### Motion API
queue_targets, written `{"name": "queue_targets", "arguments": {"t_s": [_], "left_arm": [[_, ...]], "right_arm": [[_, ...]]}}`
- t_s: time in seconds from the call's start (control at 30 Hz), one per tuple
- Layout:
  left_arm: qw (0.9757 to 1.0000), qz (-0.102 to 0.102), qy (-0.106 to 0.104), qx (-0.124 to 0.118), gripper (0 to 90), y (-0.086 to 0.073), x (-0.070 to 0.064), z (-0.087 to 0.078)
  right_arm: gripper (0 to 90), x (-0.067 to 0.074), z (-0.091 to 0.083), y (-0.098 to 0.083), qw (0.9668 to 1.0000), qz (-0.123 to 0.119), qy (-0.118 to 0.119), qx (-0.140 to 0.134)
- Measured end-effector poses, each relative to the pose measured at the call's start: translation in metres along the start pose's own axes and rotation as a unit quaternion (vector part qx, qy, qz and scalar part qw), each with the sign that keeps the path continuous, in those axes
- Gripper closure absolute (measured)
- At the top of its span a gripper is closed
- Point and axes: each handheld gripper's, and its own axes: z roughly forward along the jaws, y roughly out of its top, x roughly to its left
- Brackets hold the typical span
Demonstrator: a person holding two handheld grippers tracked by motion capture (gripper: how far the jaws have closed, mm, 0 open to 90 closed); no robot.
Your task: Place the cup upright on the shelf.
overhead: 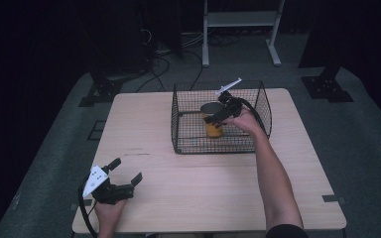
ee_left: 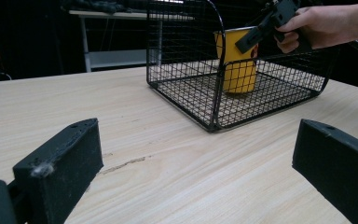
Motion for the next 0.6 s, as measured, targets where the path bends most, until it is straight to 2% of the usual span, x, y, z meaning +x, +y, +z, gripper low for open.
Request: {"name": "queue_targets", "arguments": {"t_s": [0.47,0.6], "left_arm": [[1.0,0.001,0.001,0.0,0.8,0.0,-0.0002,0.0],[1.0,0.002,0.001,0.001,0.8,0.0,-0.0004,0.0001]], "right_arm": [[11.3,0.0071,-0.0023,-0.0012,0.9994,-0.025,-0.016,0.016],[10.0,0.0085,-0.0042,-0.0031,0.9995,-0.024,-0.014,0.014]]}}
